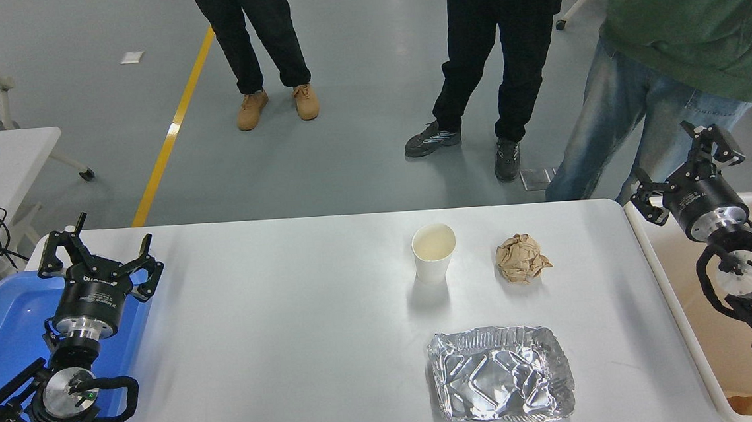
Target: Clean the table surface
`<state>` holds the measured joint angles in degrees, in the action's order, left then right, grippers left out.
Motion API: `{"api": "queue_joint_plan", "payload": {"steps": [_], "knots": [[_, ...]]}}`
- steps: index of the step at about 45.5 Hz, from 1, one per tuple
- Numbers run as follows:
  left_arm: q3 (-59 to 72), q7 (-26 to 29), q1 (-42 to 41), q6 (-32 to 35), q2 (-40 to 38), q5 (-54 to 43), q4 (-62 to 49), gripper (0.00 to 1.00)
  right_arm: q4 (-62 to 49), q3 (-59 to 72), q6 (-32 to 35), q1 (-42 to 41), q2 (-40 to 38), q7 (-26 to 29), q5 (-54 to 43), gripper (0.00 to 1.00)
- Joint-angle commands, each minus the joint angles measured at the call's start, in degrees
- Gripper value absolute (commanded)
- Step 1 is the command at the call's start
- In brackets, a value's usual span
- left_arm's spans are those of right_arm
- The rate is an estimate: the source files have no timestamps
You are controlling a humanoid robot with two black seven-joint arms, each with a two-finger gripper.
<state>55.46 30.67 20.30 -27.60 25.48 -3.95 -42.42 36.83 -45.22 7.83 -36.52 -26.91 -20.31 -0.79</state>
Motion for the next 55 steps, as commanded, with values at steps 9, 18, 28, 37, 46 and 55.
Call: {"api": "queue_joint_plan", "payload": {"steps": [9,18,28,37,46,55], "knots": [[-0.4,0.0,0.2,0.0,0.0,0.1,0.1,0.99,-0.1,0.0,0.0,-0.2,-0.2,0.0,-0.1,1.00],[-0.4,0.0,0.2,0.0,0.0,0.1,0.1,0.99,-0.3,0.0,0.2,0.0,-0.3,0.0,0.0,1.00],[-0.4,0.0,0.2,0.0,0.0,0.1,0.1,0.99,-0.2,-0.1,0.0,-0.2,-0.4,0.0,0.0,1.00],[-0.4,0.0,0.2,0.0,0.0,0.1,0.0,0.99,0.3,-0.1,0.2,0.3,-0.3,0.0,0.0,1.00],[-0.4,0.0,0.2,0.0,0.0,0.1,0.0,0.99,5.7,0.1,0.7,2.7,-1.5,-0.3,-0.5,1.00],[-0.4,0.0,0.2,0.0,0.0,0.1,0.0,0.99,5.7,0.6,-0.2,2.1,-2.8,-0.2,-2.4,1.00]]}}
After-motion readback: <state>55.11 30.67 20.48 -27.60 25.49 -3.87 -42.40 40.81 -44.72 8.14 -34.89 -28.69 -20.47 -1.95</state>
